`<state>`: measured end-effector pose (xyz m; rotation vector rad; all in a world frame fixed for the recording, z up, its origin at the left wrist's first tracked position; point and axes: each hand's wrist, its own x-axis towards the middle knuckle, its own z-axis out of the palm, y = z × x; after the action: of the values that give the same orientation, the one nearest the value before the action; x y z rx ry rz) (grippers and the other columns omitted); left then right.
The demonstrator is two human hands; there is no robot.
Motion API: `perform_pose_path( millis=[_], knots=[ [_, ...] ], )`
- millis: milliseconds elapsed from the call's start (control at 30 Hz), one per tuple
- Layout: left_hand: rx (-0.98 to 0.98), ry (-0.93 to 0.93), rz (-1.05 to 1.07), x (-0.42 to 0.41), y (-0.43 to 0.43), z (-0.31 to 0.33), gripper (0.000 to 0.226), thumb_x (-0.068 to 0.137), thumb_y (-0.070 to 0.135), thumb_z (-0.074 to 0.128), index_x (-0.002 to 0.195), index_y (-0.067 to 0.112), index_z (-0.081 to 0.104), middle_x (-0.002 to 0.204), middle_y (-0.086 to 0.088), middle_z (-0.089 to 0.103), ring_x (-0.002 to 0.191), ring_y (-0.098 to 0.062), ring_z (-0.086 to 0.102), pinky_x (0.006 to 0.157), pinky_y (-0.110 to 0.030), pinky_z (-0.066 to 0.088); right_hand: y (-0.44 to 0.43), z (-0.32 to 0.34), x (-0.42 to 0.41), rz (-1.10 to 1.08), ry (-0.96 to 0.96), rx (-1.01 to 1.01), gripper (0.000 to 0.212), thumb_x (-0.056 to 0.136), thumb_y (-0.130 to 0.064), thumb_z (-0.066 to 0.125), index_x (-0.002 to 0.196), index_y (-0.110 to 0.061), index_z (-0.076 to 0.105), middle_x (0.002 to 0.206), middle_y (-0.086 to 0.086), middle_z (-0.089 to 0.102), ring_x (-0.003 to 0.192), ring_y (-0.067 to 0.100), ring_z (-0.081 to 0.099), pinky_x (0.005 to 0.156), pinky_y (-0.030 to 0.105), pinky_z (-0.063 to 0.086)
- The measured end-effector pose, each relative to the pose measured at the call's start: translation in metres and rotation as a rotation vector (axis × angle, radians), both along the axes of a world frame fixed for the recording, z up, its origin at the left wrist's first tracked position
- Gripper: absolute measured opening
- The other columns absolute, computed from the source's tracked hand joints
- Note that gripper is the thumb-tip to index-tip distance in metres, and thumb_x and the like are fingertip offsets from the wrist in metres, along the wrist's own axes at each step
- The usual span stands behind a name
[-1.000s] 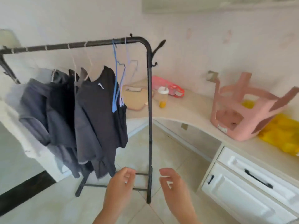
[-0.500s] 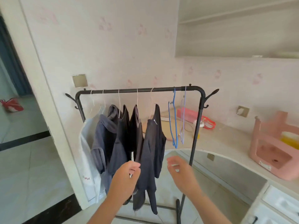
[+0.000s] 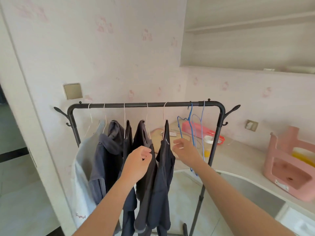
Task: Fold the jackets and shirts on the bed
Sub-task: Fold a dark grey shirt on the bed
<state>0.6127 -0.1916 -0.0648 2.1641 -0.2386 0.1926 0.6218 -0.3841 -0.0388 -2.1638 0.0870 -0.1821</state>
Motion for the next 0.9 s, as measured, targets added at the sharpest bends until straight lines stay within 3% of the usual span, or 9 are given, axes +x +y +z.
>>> perform_pose_path(
  millis=[100, 267, 400, 467, 533, 633, 700, 767, 900],
  knots=[
    [-0.029, 0.012, 0.006, 0.038, -0.01, 0.002, 0.023, 0.099, 0.022, 0.05, 0.121, 0.021, 0.058, 0.112, 0.01, 0.061, 0.105, -0.006, 0.057, 0.086, -0.018, 0.04, -0.002, 0.008, 0.037, 0.035, 0.033, -0.008, 0.038, 0.095, -0.018, 0.052, 0.133, -0.012, 0.049, 0.106, -0.003, 0.056, 0.094, 0.014, 0.053, 0.072, 0.022, 0.039],
    [-0.059, 0.047, 0.024, 0.101, -0.036, -0.008, 0.026, 0.099, 0.015, 0.048, 0.123, 0.015, 0.057, 0.121, 0.001, 0.061, 0.104, -0.009, 0.056, 0.087, -0.017, 0.039, 0.003, 0.005, 0.104, 0.066, 0.068, 0.013, 0.052, 0.094, -0.014, 0.052, 0.143, -0.009, 0.036, 0.136, 0.009, 0.051, 0.121, 0.023, 0.05, 0.087, 0.024, 0.037],
    [-0.111, 0.104, 0.043, 0.137, -0.054, -0.018, 0.035, 0.098, 0.001, 0.038, 0.127, 0.013, 0.054, 0.127, -0.002, 0.057, 0.115, -0.011, 0.052, 0.092, -0.017, 0.036, 0.009, -0.006, 0.145, 0.047, 0.11, 0.125, 0.053, 0.096, -0.011, 0.045, 0.147, -0.01, 0.03, 0.136, 0.011, 0.05, 0.098, 0.018, 0.054, 0.076, 0.025, 0.04],
    [-0.147, 0.14, 0.04, 0.158, -0.062, -0.021, 0.043, 0.096, -0.004, 0.034, 0.13, 0.015, 0.051, 0.132, -0.002, 0.054, 0.122, -0.013, 0.05, 0.095, -0.019, 0.035, 0.012, -0.012, 0.166, 0.037, 0.153, 0.305, 0.053, 0.095, -0.007, 0.044, 0.146, -0.011, 0.032, 0.138, 0.01, 0.051, 0.097, 0.018, 0.059, 0.078, 0.027, 0.046],
    [-0.152, 0.157, 0.03, 0.175, -0.069, -0.021, 0.045, 0.094, -0.005, 0.033, 0.129, 0.018, 0.049, 0.132, -0.001, 0.053, 0.123, -0.015, 0.048, 0.099, -0.024, 0.038, 0.013, -0.016, 0.181, 0.062, 0.189, 0.579, 0.047, 0.094, -0.002, 0.045, 0.139, -0.012, 0.038, 0.124, 0.015, 0.062, 0.094, 0.021, 0.066, 0.082, 0.031, 0.052],
    [-0.193, 0.149, 0.05, 0.2, -0.072, -0.021, 0.043, 0.091, -0.009, 0.033, 0.121, 0.017, 0.049, 0.13, 0.0, 0.049, 0.124, -0.012, 0.044, 0.102, -0.026, 0.036, 0.012, -0.009, 0.186, -0.016, 0.159, 0.758, 0.029, 0.095, -0.002, 0.046, 0.123, -0.01, 0.05, 0.087, 0.01, 0.06, 0.065, 0.018, 0.06, 0.057, 0.024, 0.05],
    [-0.201, 0.153, 0.065, 0.213, -0.072, -0.024, 0.037, 0.092, -0.006, 0.037, 0.119, 0.017, 0.048, 0.131, -0.001, 0.048, 0.124, -0.014, 0.044, 0.099, -0.024, 0.034, 0.008, -0.006, 0.187, -0.064, 0.153, 0.725, 0.014, 0.096, -0.008, 0.048, 0.106, -0.012, 0.057, 0.075, 0.005, 0.05, 0.051, 0.012, 0.045, 0.042, 0.019, 0.036],
    [-0.182, 0.176, 0.031, 0.226, -0.071, -0.027, 0.032, 0.095, 0.005, 0.044, 0.124, 0.017, 0.047, 0.133, -0.002, 0.049, 0.121, -0.016, 0.047, 0.095, -0.024, 0.037, 0.006, -0.004, 0.191, -0.096, 0.148, 0.621, 0.011, 0.096, -0.013, 0.05, 0.09, -0.016, 0.058, 0.067, 0.001, 0.044, 0.046, 0.009, 0.034, 0.038, 0.017, 0.026],
    [-0.126, 0.149, -0.053, 0.254, -0.072, -0.028, 0.044, 0.097, 0.019, 0.052, 0.139, 0.018, 0.041, 0.14, -0.001, 0.048, 0.125, -0.019, 0.049, 0.102, -0.032, 0.043, 0.004, 0.001, 0.199, -0.188, 0.099, 0.307, 0.011, 0.096, -0.027, 0.053, 0.094, -0.019, 0.061, 0.067, -0.008, 0.047, 0.058, 0.006, 0.042, 0.056, 0.021, 0.036]
  ],
)
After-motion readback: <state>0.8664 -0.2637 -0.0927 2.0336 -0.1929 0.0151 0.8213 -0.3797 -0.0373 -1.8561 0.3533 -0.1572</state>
